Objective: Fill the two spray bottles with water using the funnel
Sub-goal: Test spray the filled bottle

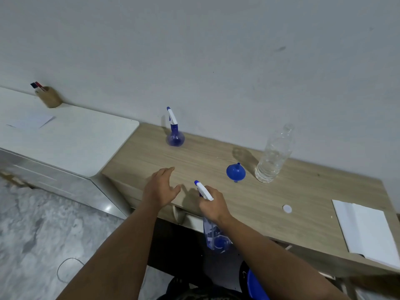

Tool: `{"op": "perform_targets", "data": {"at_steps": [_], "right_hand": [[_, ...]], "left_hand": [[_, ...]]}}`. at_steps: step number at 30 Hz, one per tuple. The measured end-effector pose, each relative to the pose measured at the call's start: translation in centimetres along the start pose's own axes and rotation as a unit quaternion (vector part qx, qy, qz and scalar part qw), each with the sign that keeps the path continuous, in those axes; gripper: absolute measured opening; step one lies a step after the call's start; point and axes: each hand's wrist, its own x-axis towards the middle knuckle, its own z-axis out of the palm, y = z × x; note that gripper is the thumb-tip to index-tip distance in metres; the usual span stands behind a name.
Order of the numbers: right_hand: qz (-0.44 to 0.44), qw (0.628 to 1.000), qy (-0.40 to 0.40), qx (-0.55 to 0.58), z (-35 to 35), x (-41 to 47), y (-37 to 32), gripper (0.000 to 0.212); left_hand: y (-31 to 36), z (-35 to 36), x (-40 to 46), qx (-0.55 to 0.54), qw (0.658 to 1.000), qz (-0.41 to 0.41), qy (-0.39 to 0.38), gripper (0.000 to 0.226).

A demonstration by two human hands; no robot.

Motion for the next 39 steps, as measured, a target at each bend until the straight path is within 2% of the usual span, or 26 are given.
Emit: {"op": "perform_targets", "data": {"at_steps": [8,14,18,25,32,39], "right_hand": [[-0.005,0.999,-0.018,-0.031,0.9,0.0,0.3,0.019],[-0.025,0.998,-0.037,0.043,1.0,-0.3,-0.8,0.013],[-0.072,0.995,-0.001,0.074,1.5,-0.3,-0.8,0.024],[-0.116,0.990,0.022,0.081,2.0,0.3,-1.5,0.011],[-0.125,0.989,0.035,0.072,2.5,0.6,-1.2,0.016],[-0.080,0.995,0.037,0.052,2.9,1.3,-0.6,0.007]], "left_hand": [[0.0,-0.2,-0.9,0.001,1.000,-0.007,0.017,0.073],[-0.6,-0.5,-1.2,0.004,1.000,-0.012,0.016,0.072],[-0.9,-0.8,-1.1,-0.001,0.999,-0.026,0.020,0.071],[-1.7,-1.2,-0.7,0.006,0.999,-0.028,0.017,0.070],[-2.2,-1.5,-0.1,0.004,0.999,-0.030,0.014,0.069],[-2.5,-1.4,0.6,0.004,0.999,-0.033,0.008,0.069]]}}
